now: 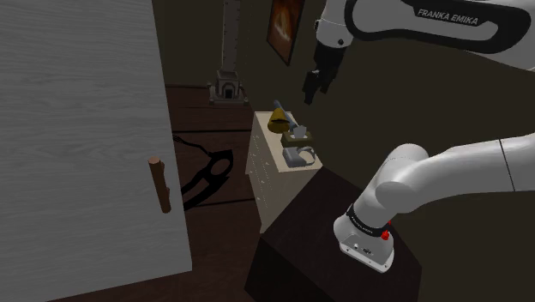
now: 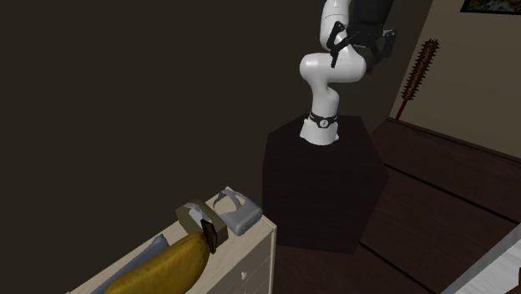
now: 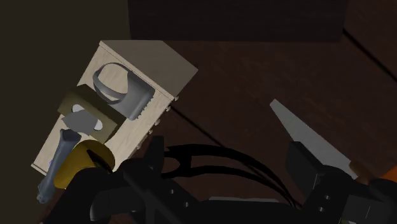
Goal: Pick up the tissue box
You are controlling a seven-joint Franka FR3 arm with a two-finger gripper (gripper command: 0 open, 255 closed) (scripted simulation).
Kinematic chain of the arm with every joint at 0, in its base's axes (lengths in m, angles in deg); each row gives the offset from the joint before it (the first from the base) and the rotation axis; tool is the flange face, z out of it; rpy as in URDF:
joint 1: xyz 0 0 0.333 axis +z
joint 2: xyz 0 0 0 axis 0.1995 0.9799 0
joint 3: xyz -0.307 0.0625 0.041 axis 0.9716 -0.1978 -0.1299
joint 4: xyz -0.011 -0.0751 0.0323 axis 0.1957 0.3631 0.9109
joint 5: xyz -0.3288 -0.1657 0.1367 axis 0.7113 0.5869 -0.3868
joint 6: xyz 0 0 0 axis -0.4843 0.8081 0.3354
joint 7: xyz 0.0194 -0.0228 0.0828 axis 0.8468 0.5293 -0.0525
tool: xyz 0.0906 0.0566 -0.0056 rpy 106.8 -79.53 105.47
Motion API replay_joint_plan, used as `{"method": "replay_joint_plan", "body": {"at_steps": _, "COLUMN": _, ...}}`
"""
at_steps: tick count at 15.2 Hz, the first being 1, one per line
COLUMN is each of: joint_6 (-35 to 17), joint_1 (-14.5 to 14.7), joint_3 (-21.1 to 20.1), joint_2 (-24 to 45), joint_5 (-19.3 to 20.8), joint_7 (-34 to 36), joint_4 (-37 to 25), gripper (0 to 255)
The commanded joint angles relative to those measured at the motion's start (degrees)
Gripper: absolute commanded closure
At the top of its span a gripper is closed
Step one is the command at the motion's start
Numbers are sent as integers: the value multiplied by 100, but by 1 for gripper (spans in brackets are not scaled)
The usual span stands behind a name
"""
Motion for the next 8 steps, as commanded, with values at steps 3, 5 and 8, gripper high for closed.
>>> {"method": "replay_joint_plan", "body": {"at_steps": 3, "joint_6": -262, "joint_1": -130, "joint_3": 38, "joint_2": 378, "joint_5": 63, "joint_7": 145, "joint_4": -31, "gripper": 0}}
{"method": "replay_joint_plan", "body": {"at_steps": 5, "joint_6": -509, "joint_1": -260, "joint_3": 79, "joint_2": 767, "joint_5": 126, "joint_7": 291, "joint_4": -88, "gripper": 0}}
{"method": "replay_joint_plan", "body": {"at_steps": 8, "joint_6": -848, "joint_1": -445, "joint_3": 149, "joint_2": 1363, "joint_5": 222, "joint_7": 512, "joint_4": -218, "gripper": 0}}
